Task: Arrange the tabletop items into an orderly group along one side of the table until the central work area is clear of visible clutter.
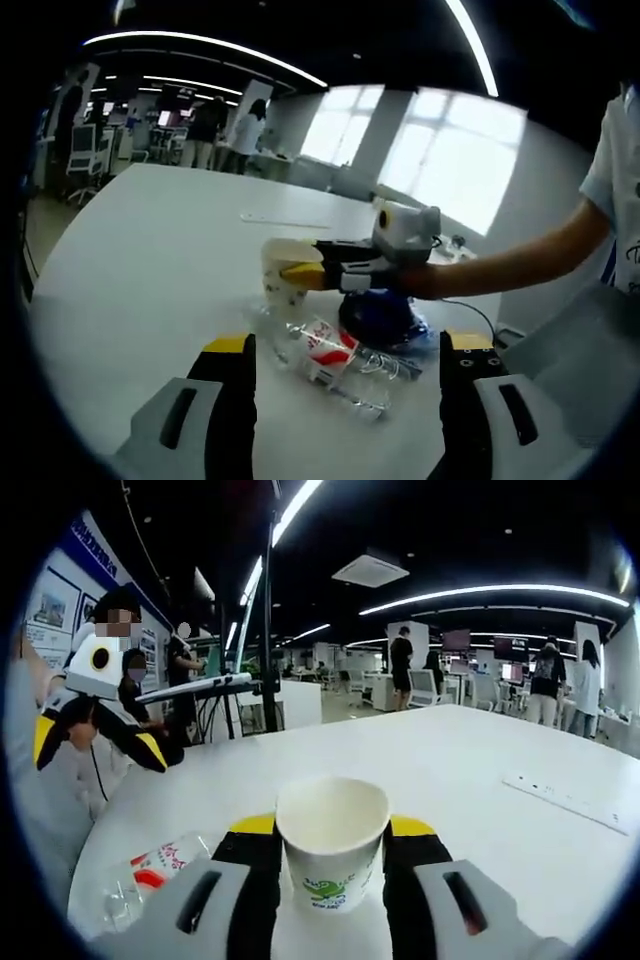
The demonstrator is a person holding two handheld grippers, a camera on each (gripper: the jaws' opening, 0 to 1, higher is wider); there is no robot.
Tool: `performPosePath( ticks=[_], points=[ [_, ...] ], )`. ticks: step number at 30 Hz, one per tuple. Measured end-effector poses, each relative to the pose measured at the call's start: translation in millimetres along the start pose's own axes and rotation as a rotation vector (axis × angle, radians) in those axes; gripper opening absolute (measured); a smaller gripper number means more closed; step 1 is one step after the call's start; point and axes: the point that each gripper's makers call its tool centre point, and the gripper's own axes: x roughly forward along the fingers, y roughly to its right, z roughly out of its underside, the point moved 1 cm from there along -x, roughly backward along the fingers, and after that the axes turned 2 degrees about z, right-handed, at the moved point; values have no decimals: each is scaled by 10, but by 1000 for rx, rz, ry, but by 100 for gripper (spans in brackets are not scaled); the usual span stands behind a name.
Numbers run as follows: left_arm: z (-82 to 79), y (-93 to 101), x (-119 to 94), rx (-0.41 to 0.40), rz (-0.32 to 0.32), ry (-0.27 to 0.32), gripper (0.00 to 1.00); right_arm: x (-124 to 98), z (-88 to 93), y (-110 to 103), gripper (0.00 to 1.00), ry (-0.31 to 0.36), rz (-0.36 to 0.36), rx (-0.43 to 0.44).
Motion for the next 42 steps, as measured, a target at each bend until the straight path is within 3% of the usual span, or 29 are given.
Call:
performPosePath(
  ticks=[17,20,23,24,34,38,42],
  points=[
    [-11,-16,-15,-2,-6,5,73,-28,72,0,41,-35,5,3],
    [-11,-16,-14,-2,-7,4,73,-28,108,4,42,-55,6,7],
    [-26,-10,-11,-1,-6,8,73,-45,206,6,44,-118,5,4],
    [-31,-9,-11,-1,-6,9,73,-40,190,3,46,-106,1,0],
    [-128,-31,-83,-2,-11,33,73,-261,23,20,48,-81,49,-7],
    [-122,-24,-105,-1,-11,15,72,-404,-24,-29,48,-73,71,9],
    [-104,-41,-118,1,-16,0,72,-494,30,-83,48,-103,84,28]
  ],
)
